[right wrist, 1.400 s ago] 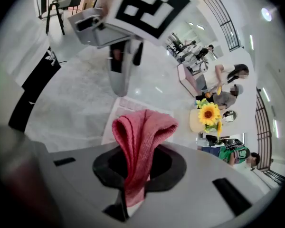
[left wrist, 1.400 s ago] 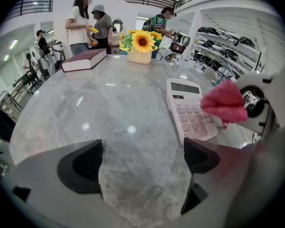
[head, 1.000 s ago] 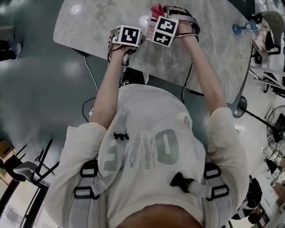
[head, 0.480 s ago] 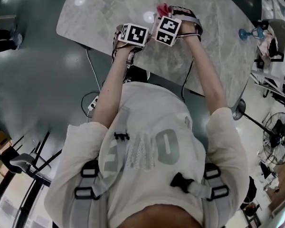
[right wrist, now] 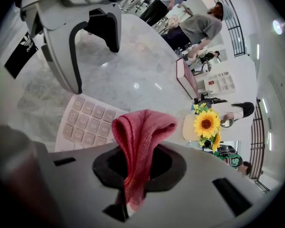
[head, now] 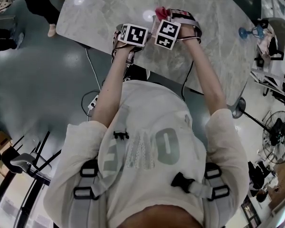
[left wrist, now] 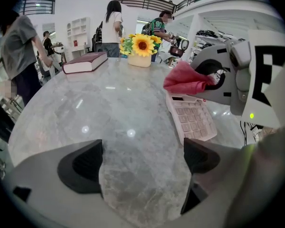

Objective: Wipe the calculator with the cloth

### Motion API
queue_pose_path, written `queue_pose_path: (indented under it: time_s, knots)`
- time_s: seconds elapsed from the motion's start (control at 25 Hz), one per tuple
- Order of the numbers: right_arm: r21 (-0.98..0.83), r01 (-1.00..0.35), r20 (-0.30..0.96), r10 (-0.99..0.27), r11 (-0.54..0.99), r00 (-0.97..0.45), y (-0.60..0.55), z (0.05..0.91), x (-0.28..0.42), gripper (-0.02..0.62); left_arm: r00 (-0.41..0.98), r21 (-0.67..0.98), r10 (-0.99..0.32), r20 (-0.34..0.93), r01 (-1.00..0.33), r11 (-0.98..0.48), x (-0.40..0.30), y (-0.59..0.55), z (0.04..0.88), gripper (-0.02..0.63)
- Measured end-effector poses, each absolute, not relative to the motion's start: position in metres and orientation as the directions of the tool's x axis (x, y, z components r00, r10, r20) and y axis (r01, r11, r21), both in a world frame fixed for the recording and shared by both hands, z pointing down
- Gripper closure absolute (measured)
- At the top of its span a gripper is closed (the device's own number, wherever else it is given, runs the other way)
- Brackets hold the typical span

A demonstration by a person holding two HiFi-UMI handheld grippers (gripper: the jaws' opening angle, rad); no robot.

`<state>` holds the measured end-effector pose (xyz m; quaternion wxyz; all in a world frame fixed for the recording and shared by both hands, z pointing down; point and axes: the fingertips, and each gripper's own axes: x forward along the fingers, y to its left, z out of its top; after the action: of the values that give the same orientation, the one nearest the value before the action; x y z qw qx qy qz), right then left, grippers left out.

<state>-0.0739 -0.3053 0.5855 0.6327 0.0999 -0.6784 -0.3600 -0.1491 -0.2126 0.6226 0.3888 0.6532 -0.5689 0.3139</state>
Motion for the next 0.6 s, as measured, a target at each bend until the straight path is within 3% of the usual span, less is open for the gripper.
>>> queue_pose_path:
  time_s: [0.12,0.36,0.6]
  knots:
    - [0.595,0.334,0.801,-0.574,0.731,-0.169,-0.299,0.593,-0.073,0.540,0.147,0.170,-0.551,0.822,-0.985,-0.009,-0.153,-0.213,0.618,0.087]
    - [0.590,0.331,0.804,-0.571,0.736,-0.166,-0.292,0.597,-0.073,0.540,0.161,0.371,-0.630,0.760,-0.903,0.216,-0.177,-0.219,0.601,0.087]
    - [0.562,0.335,0.826,-0.535,0.756,-0.179,-0.269,0.603,-0.073,0.540,0.122,0.374,-0.661,0.741,-0.892,0.255,-0.192,-0.217,0.589,0.087]
